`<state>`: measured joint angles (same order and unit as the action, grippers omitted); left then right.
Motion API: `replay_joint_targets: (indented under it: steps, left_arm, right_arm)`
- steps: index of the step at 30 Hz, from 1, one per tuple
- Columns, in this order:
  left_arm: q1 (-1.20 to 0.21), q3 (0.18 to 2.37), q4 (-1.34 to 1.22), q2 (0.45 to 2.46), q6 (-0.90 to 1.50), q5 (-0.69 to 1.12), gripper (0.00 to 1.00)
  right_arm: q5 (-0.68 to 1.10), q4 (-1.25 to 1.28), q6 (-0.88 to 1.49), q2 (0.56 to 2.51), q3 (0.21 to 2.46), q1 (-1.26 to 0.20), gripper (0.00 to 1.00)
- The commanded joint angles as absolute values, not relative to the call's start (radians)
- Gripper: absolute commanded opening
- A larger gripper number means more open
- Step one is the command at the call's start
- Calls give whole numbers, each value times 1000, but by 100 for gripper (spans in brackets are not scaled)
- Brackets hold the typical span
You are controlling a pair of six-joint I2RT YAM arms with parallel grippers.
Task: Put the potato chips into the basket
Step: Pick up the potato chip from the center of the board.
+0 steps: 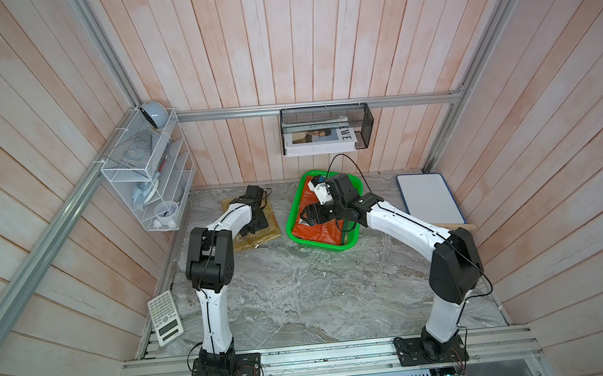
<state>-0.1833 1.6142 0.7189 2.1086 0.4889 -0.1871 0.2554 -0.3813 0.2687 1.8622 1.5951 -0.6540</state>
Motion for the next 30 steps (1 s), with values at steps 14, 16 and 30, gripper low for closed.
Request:
replay_joint_targets:
  steps: [14,16,30]
  left_arm:
    - [0,1960,836,2290,449,-153,65]
    - [16,1997,847,2324,457,-109,64]
    - [46,2093,887,2422,500,-48,0]
  right_arm:
    - [410,-524,292,2083,1921,-748,81]
    - [416,-550,292,2104,1939,-749,81]
    - [435,-591,272,2130,1968,-748,80]
